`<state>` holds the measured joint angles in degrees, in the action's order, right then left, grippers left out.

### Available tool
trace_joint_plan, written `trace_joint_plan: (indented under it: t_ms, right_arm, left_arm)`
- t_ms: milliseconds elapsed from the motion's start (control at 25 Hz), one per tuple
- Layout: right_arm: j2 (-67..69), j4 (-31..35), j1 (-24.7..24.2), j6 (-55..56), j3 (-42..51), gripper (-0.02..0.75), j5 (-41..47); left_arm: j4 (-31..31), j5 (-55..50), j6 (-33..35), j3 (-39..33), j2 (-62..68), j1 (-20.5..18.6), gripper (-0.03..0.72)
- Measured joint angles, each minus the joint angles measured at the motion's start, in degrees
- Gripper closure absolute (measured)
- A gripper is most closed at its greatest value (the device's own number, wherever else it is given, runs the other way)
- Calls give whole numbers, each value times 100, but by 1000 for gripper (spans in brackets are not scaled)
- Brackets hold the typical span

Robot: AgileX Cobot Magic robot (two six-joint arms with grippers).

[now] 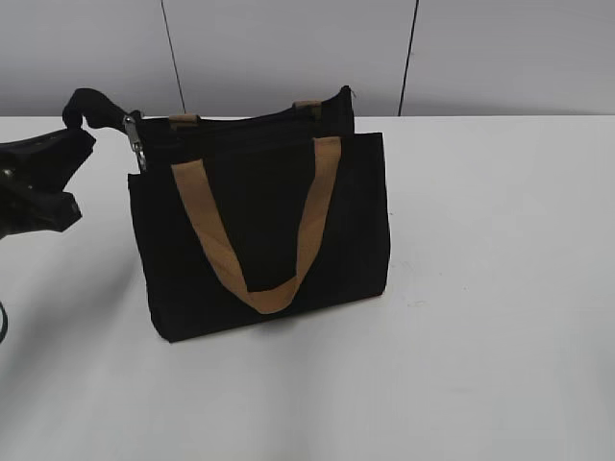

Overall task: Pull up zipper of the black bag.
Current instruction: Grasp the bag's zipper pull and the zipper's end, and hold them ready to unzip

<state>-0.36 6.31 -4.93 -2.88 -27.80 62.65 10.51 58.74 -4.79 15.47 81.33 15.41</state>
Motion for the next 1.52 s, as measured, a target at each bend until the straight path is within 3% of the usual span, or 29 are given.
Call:
trace_joint_plan:
  t_ms: [360,640,920,1160,1520]
  right_arm:
    - [381,408,0,-133,0,375,-68]
    - [1906,2137,242,-2295,-85,375,-777]
    - [4018,3801,1028,-4333,-189,375,-1664]
    - [6233,5024,2145,-6242,-1053,375,-2351]
    - [8783,5627,3304,-7775,-3109,375,-2718]
  left_arm:
    - [6,-52,-239,109,-169,0,676]
    - [24,-97,-378,216,-169,0,676]
    - [111,-342,-377,507,-169,0,676]
    - [248,-378,-377,519,-169,0,676]
    - [281,-390,-383,519,-171,0,676]
